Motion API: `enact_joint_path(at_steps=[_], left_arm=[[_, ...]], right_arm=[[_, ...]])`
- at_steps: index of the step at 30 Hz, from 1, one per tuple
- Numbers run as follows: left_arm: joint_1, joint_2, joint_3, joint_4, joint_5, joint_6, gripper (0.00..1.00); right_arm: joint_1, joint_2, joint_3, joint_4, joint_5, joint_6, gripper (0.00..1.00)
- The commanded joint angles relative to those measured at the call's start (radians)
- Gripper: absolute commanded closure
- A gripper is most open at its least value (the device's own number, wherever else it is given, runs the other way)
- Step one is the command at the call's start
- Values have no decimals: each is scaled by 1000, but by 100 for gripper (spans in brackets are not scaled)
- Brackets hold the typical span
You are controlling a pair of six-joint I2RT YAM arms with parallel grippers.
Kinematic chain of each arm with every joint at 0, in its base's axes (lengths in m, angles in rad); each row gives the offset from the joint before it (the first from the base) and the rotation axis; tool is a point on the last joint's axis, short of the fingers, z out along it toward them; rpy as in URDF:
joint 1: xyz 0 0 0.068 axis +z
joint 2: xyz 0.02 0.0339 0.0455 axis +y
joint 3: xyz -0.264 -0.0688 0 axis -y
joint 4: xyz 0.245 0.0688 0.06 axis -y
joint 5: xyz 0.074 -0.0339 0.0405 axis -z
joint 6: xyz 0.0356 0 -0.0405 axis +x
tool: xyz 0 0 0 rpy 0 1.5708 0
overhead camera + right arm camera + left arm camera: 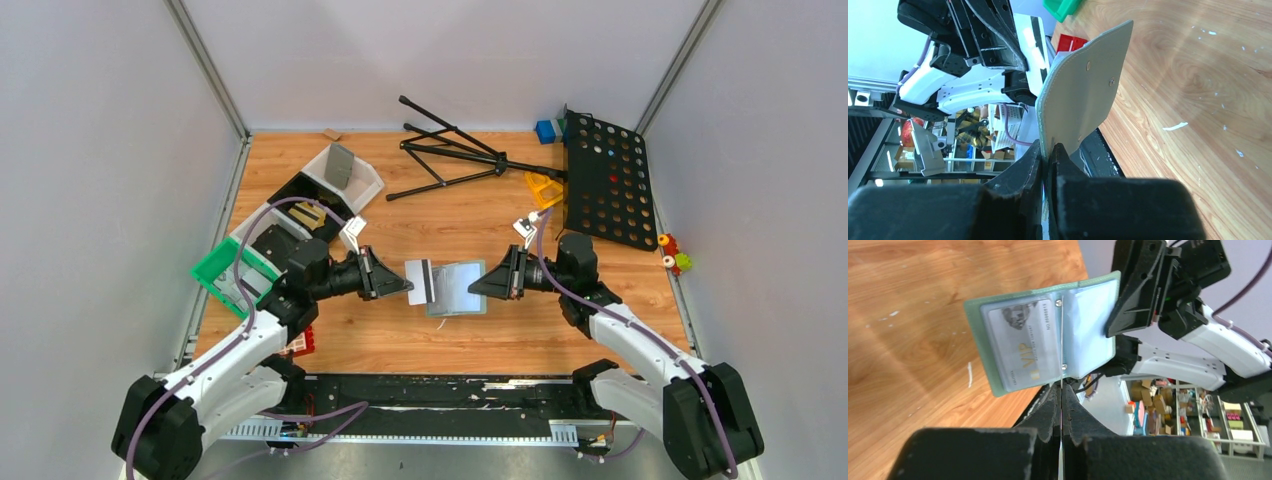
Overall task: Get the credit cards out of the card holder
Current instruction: Remove the credit card from the card holder, then place the credit card in the storage box.
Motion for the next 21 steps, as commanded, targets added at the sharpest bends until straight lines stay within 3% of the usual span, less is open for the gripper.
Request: enact_joint_path(at_steps=[1,8,14,21], left_arm=[[26,-22,31,-122,-39,76,100],[74,-35,138,-433,-248,226,100],[131,-35,280,-738,-663,286,100],[149,55,510,-1030,-1097,222,100]], right_arm=[[-6,12,28,-49,22,-78,100],[-6,26,47,-169,58,-177,100],[-5,16,52,-211,65,-208,100],[-7,7,63,-243,60,-225,100]])
